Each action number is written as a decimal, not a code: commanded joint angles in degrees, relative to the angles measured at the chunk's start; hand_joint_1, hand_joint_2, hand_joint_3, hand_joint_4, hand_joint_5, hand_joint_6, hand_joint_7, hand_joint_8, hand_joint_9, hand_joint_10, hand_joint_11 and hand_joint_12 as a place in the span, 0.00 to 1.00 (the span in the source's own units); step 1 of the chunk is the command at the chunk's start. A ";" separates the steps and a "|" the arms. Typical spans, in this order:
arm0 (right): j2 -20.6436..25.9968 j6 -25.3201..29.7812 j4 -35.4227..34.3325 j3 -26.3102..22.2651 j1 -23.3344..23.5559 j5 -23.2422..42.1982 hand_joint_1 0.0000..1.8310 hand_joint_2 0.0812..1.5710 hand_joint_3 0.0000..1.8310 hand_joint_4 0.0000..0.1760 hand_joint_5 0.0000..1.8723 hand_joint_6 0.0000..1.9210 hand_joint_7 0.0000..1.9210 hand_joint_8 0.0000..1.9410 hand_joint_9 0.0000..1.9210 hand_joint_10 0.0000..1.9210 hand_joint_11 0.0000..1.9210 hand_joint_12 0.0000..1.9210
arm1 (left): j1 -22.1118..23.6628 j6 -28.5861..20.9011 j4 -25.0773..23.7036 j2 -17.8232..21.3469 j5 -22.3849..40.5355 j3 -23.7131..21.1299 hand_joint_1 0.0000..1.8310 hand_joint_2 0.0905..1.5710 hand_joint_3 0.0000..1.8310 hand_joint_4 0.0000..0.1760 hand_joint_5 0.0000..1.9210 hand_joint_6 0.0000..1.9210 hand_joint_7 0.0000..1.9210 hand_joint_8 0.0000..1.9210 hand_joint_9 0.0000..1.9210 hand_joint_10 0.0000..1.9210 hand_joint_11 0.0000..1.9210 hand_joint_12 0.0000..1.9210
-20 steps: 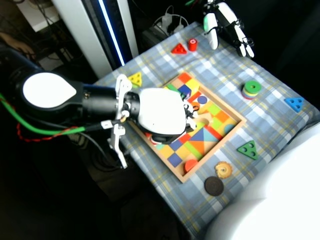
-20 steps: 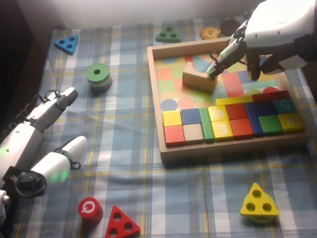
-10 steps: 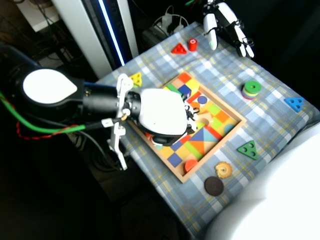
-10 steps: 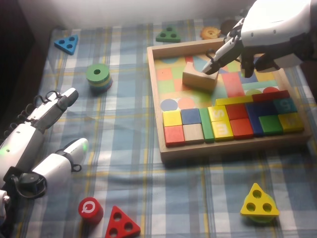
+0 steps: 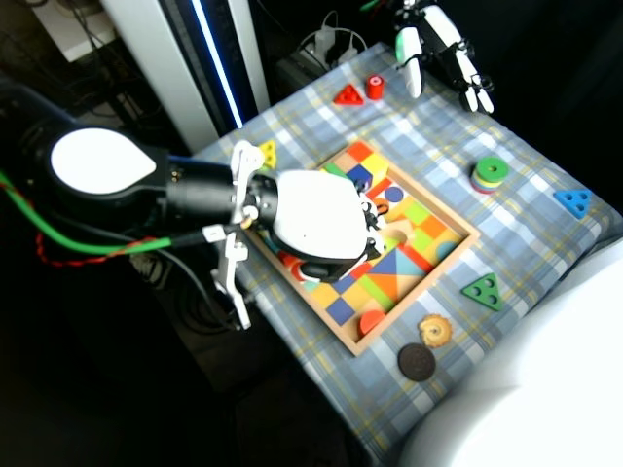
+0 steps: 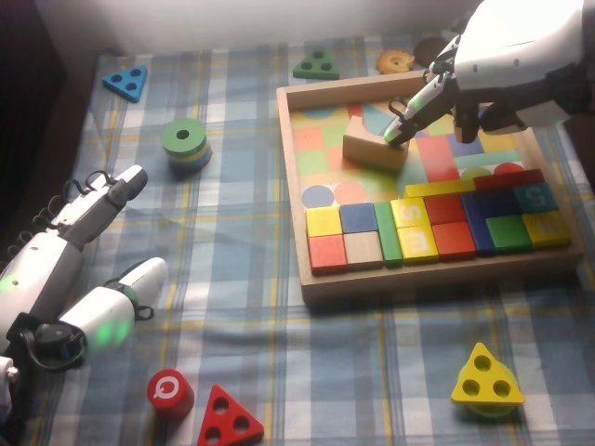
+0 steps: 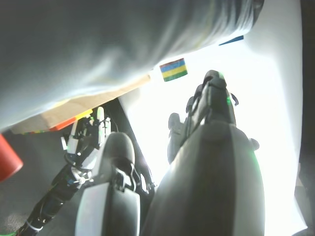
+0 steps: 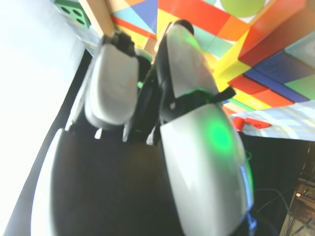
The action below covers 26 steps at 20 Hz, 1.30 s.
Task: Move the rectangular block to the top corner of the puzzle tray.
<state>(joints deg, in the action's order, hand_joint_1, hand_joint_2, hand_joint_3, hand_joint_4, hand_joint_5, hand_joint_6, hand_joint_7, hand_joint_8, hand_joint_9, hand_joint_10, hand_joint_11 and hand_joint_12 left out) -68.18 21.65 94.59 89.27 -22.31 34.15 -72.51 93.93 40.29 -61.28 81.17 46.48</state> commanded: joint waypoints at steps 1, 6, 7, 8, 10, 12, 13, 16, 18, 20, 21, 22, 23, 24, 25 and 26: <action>0.07 -0.13 -2.24 0.05 0.82 -0.40 0.84 0.75 0.00 0.32 0.28 0.00 0.66 1.00 0.75 1.00 0.78 1.00 | 0.17 -0.58 -2.43 0.18 6.02 0.18 0.36 0.85 0.00 0.60 0.12 0.00 0.03 0.00 0.01 0.00 0.00 0.00; 0.07 -0.13 -1.21 0.09 0.82 -1.37 0.82 0.75 0.00 0.22 0.27 0.00 0.59 1.00 0.70 1.00 0.73 1.00 | 0.16 -0.58 -2.42 0.18 5.87 0.19 0.37 0.85 0.00 0.57 0.12 0.00 0.03 0.00 0.01 0.00 0.00 0.00; 0.07 -0.13 -0.79 0.09 0.82 -1.64 0.82 0.75 0.00 0.26 0.27 0.00 0.59 1.00 0.69 1.00 0.72 1.00 | 0.16 -0.58 -2.42 0.19 5.87 0.19 0.37 0.85 0.00 0.56 0.12 0.00 0.04 0.00 0.02 0.00 0.00 0.00; 0.07 -0.13 -0.71 0.08 0.82 -1.73 0.83 0.75 0.00 0.19 0.28 0.00 0.60 1.00 0.70 1.00 0.73 1.00 | 0.16 -0.58 -2.42 0.20 5.87 0.19 0.38 0.84 0.00 0.57 0.12 0.00 0.04 0.00 0.02 0.00 0.00 0.00; 0.07 -0.13 -0.59 -0.05 0.81 -1.81 0.85 0.74 0.00 0.22 0.28 0.00 0.60 1.00 0.70 1.00 0.74 1.00 | 0.16 -0.58 -2.42 0.22 5.88 0.19 0.36 0.85 0.00 0.61 0.12 0.00 0.03 0.00 0.01 0.00 0.00 0.00; 0.08 -0.13 -0.44 -0.40 0.81 -2.25 0.84 0.75 0.00 0.40 0.28 0.00 0.54 1.00 0.65 1.00 0.69 1.00 | 0.15 -0.58 -2.42 0.22 5.88 0.18 0.37 0.85 0.00 0.60 0.12 0.00 0.03 0.00 0.01 0.00 0.00 0.00; 0.30 -0.13 -0.41 -0.70 0.81 -2.54 0.83 0.76 0.00 0.40 0.27 0.00 0.54 1.00 0.64 1.00 0.69 1.00 | 0.15 -0.58 -2.41 0.22 5.88 0.17 0.37 0.85 0.00 0.60 0.12 0.00 0.04 0.00 0.01 0.00 0.00 0.00; 2.07 -0.13 0.49 -1.72 0.81 -3.53 0.81 0.76 0.00 0.16 0.27 0.00 0.62 1.00 0.72 1.00 0.76 1.00 | 0.10 -0.58 -2.47 0.33 5.46 0.18 0.38 0.85 0.00 0.59 0.12 0.00 0.04 0.00 0.01 0.00 0.00 0.00; 3.33 -0.13 1.00 -2.37 0.81 -4.29 0.81 0.76 0.00 0.18 0.27 0.00 0.64 1.00 0.74 1.00 0.77 1.00 | 0.09 -0.58 -2.46 0.54 5.27 0.25 0.37 0.85 0.00 0.58 0.12 0.00 0.04 0.00 0.01 0.00 0.00 0.00; 4.33 -0.13 1.21 -2.82 0.81 -4.90 0.80 0.76 0.00 0.32 0.30 0.01 0.66 1.00 0.75 1.00 0.79 1.00 | 0.07 -0.58 -2.44 0.57 5.31 0.23 0.38 0.85 0.00 0.59 0.12 0.00 0.03 0.00 0.01 0.00 0.00 0.00; 4.72 -0.13 1.22 -2.91 0.81 -5.18 0.80 0.76 0.00 0.41 0.30 0.01 0.65 1.00 0.74 1.00 0.78 1.00 | 0.06 -0.58 -2.43 0.57 5.30 0.23 0.38 0.85 0.00 0.61 0.12 0.00 0.03 0.00 0.01 0.00 0.00 0.00; 4.83 -0.13 1.23 -2.91 0.81 -5.26 0.81 0.76 0.00 0.37 0.30 0.00 0.63 1.00 0.73 1.00 0.78 1.00 | 0.06 -0.58 -2.43 0.57 5.30 0.23 0.38 0.85 0.00 0.62 0.12 0.00 0.03 0.00 0.01 0.00 0.00 0.00; 5.00 -0.13 1.25 -2.91 0.81 -5.49 0.82 0.76 0.00 0.29 0.30 0.00 0.62 1.00 0.73 1.00 0.78 1.00 | 0.05 -0.58 -2.42 0.57 5.31 0.22 0.37 0.85 0.00 0.60 0.12 0.00 0.03 0.00 0.01 0.00 0.00 0.00; 5.14 -0.13 1.31 -2.91 0.81 -5.66 0.82 0.75 0.00 0.32 0.30 0.00 0.61 1.00 0.73 1.00 0.78 1.00 | 0.05 -0.58 -2.42 0.58 5.31 0.21 0.35 0.85 0.00 0.59 0.12 0.00 0.03 0.00 0.01 0.00 0.00 0.00; 5.24 -0.13 1.32 -2.91 0.81 -5.81 0.83 0.75 0.00 0.32 0.31 0.00 0.61 1.00 0.73 1.00 0.78 1.00 | 0.05 -0.58 -2.42 0.60 5.30 0.20 0.36 0.85 0.00 0.60 0.12 0.00 0.03 0.00 0.01 0.00 0.00 0.00; 5.37 -0.13 1.37 -2.92 0.81 -5.92 0.83 0.75 0.00 0.28 0.31 0.00 0.61 1.00 0.72 1.00 0.78 1.00 | 0.04 -0.58 -2.40 0.62 5.29 0.18 0.37 0.86 0.00 0.58 0.12 0.00 0.03 0.00 0.01 0.00 0.00 0.00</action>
<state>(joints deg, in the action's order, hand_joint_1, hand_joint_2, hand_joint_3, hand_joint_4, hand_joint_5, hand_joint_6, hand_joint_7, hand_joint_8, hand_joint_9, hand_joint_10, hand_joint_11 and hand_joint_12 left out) -63.11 21.65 98.00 86.39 -22.28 29.08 -72.55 93.76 40.32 -61.14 80.14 46.48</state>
